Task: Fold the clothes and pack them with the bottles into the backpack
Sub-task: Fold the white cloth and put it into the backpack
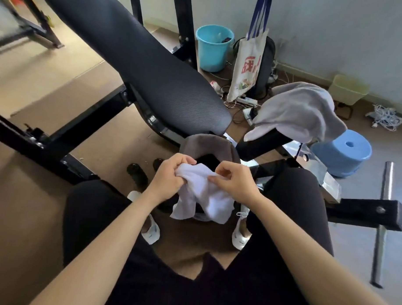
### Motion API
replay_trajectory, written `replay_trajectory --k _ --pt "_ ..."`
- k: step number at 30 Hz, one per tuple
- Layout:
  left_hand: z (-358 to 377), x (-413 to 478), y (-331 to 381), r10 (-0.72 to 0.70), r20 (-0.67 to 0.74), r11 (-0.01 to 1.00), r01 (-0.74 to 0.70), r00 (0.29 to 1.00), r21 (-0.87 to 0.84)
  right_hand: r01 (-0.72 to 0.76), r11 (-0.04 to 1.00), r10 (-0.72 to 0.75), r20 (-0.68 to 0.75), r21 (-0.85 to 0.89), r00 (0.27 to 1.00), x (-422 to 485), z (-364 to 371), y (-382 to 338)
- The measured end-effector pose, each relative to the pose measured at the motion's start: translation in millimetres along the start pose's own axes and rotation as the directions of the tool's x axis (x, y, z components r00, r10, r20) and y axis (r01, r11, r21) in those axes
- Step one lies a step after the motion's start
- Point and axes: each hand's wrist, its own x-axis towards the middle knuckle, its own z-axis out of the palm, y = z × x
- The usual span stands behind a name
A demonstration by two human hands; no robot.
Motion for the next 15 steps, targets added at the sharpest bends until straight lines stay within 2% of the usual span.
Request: replay_trajectory --k 4,8,12,15 --pt "20 -24 -40 -0.174 -0.149 0.982 0.182 0.973 0.04 0.013 0.995 -0.022 -0.095 -0.097 0.995 -22 19 32" --pt "24 -21 -45 -0.134 -0.215 0.986 0.151 0.967 0.065 -0.036 0.999 0.035 -0.16 0.001 0.986 -17 20 33" --pt "13 -20 -48 -0.138 -0.084 0.989 0.142 0.987 0.043 -0.139 0.99 0.136 -0.212 -0.002 0.968 -14 15 38" --pt "-3 -19 -50 -0.178 0.003 0.984 0.178 0.984 0.031 -0.24 0.965 0.262 -0.333 0.107 0.906 -5 1 37"
